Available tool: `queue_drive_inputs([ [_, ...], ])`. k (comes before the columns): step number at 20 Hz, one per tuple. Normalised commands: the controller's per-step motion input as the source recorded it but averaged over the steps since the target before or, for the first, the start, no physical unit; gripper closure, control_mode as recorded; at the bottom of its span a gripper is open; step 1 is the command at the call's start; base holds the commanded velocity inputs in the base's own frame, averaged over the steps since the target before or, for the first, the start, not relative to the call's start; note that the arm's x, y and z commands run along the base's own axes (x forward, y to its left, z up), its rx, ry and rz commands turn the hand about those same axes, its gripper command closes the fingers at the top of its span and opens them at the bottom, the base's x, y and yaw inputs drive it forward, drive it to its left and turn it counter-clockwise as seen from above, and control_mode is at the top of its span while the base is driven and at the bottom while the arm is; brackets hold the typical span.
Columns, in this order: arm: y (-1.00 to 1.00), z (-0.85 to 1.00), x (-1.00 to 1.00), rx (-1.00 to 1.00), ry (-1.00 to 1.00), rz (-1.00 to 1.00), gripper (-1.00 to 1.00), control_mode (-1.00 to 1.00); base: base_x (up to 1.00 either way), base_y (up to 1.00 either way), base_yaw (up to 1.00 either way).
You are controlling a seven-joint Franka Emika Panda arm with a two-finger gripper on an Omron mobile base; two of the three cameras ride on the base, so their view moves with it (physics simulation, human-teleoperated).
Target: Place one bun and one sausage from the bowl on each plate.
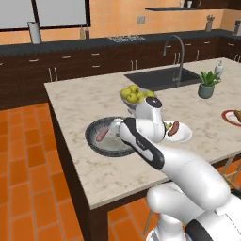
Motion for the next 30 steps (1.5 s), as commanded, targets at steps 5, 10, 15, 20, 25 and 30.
queue_drive_inputs([
  [5, 0.66, -0.11, 1.00, 0.04, 0.28, -0.14, -1.00, -1.00, 0.00, 0.00, 0.00],
  [10, 0.24, -0.53, 0.88, 0.00, 0.10, -0.20, -1.00, -1.00, 0.00, 0.00, 0.00],
  [15, 0.00, -0.38, 0.26, 0.00, 0.03, -0.06, -1.00, -1.00, 0.00, 0.00, 0.00],
  [20, 0.04, -0.42, 0.32, 0.00, 0.00, -0.02, -1.00, -1.00, 0.00, 0.00, 0.00],
  [25, 0.23, -0.24, 0.63, 0.00, 0.00, -0.06, -1.00, -1.00, 0.00, 0.00, 0.00],
  [30, 0.40, -0.17, 0.67, 0.00, 0.04, -0.09, -1.00, -1.00, 0.00, 0.00, 0.00],
])
